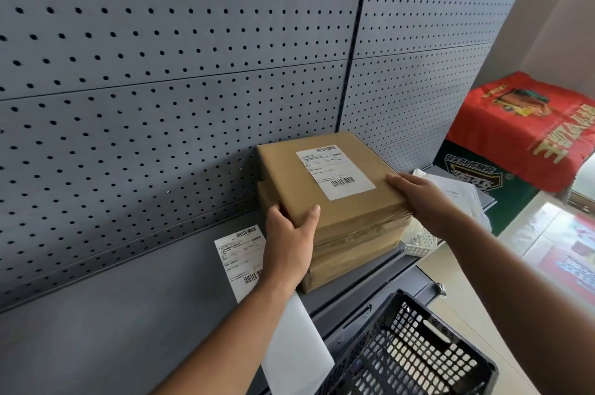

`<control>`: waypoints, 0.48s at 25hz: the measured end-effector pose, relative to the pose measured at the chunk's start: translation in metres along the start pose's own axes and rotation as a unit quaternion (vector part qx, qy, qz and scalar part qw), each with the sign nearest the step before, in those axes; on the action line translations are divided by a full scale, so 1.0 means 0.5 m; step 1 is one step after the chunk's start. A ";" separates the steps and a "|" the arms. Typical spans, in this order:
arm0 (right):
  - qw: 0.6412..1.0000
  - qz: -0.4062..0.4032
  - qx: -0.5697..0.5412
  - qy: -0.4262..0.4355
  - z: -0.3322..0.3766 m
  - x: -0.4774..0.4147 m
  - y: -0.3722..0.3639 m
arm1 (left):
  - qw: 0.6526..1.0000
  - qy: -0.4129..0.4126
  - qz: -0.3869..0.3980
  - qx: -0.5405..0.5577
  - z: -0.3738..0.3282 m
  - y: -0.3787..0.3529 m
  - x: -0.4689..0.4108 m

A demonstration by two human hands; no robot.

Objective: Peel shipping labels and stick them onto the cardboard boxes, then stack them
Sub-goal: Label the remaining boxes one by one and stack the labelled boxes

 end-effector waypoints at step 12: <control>0.947 -0.163 0.223 0.162 0.142 0.108 -0.053 | 0.982 -0.088 -0.017 -0.165 -0.064 0.160 0.038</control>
Point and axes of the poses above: each hand's wrist, its own x-axis away from the middle knuckle, its own y-axis out of the back of the hand, z = x × y, the point moved 7 cm from there along -x, towards the middle knuckle, and after that the axes turned 8 degrees about -y, right-handed, at the moved point
